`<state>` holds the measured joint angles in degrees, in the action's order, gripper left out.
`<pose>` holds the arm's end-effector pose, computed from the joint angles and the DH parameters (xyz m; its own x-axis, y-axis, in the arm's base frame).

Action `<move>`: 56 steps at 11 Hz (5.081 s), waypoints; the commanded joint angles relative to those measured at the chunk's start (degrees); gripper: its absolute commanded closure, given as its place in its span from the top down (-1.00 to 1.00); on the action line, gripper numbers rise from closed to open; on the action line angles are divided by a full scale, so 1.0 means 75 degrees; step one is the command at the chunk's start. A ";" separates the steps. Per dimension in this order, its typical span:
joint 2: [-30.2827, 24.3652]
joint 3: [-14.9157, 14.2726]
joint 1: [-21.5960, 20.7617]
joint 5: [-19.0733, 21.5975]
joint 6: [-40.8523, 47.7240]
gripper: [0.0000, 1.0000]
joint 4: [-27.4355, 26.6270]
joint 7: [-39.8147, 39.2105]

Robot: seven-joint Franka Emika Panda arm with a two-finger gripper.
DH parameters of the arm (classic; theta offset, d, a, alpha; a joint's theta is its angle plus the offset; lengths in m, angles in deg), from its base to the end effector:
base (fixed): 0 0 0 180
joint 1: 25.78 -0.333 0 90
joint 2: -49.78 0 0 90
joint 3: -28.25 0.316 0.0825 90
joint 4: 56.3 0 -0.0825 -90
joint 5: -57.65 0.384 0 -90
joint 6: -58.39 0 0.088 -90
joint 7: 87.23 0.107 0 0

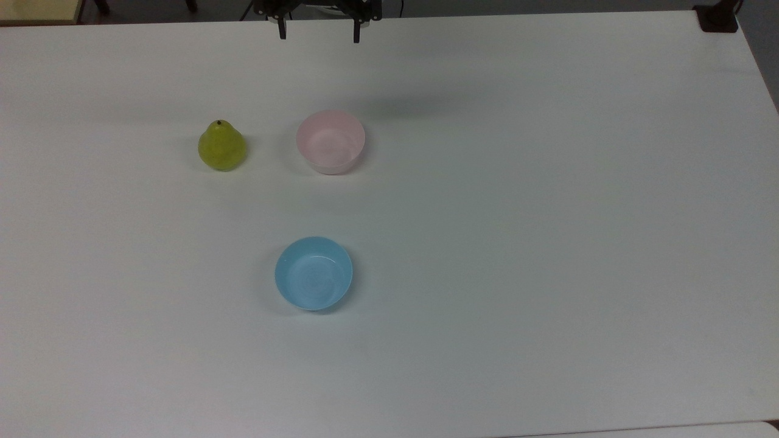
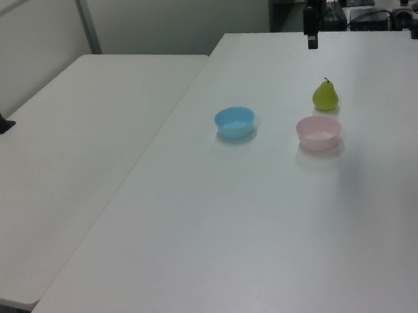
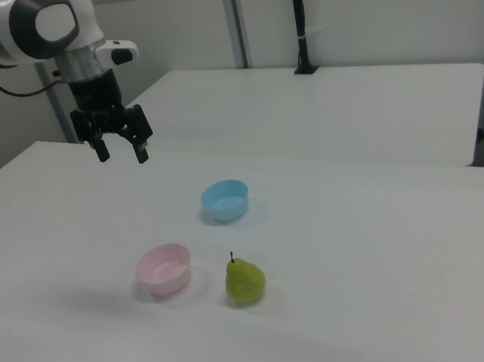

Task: Place the pear in the bowl
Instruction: 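Move the open gripper over the yellow-green pear and descend, then close the gripper around the pear's body, then lift the held pear up off the table, then carry the pear over the pink bowl and lower it inside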

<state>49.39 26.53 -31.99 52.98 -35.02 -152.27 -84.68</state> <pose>0.5534 0.0351 0.5844 0.9987 0.0388 -0.0344 0.0415 -0.9957 0.0824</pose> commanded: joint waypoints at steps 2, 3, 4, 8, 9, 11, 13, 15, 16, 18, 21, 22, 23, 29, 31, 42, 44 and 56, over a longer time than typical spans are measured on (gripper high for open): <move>-0.0123 -0.0123 0.0242 0.0142 0.0139 1.00 0.0022 -0.0187; -0.0111 -0.0146 0.0266 0.0142 0.0139 1.00 0.0080 -0.0210; -0.0088 -0.0205 0.0289 0.0142 0.0150 1.00 0.0220 -0.0292; -0.0064 -0.0217 0.0721 0.0142 0.0139 1.00 0.0245 -0.1286; -0.0041 -0.0217 0.0955 0.0142 0.0139 1.00 0.0245 -0.1672; 0.0006 -0.0217 0.1273 0.0154 0.0127 1.00 0.0187 -0.2177; 0.0122 -0.0240 0.1554 0.0154 0.0115 1.00 0.0035 -0.2646; 0.0205 -0.0240 0.1777 0.0154 -0.0269 1.00 -0.0432 -0.2870; 0.0275 -0.0240 0.1871 0.0154 -0.0620 1.00 -0.0679 -0.2894; 0.0637 -0.0240 0.2070 0.0142 -0.1288 1.00 -0.1101 -0.3045; 0.1234 -0.0240 0.2281 0.0142 -0.2353 1.00 -0.1559 -0.3468; 0.1469 -0.0240 0.2293 0.0131 -0.2764 1.00 -0.1653 -0.3469; 0.1680 -0.0240 0.2293 0.0131 -0.3127 1.00 -0.1700 -0.3469; 0.2232 -0.0252 0.2375 0.0014 -0.3774 0.80 -0.1864 -0.3480; 0.2326 -0.0252 0.2422 -0.0196 -0.4055 0.68 -0.2039 -0.3480; 0.1238 -0.0264 0.2868 -0.0221 -0.2958 0.06 -0.1982 -0.3621; 0.0934 -0.0229 0.2670 -0.0198 -0.2605 0.06 -0.1982 -0.3446; 0.1142 -0.0205 0.0079 -0.0116 -0.2391 0.07 -0.2087 0.0352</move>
<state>57.00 25.53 -30.10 51.94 -52.10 -167.10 -83.80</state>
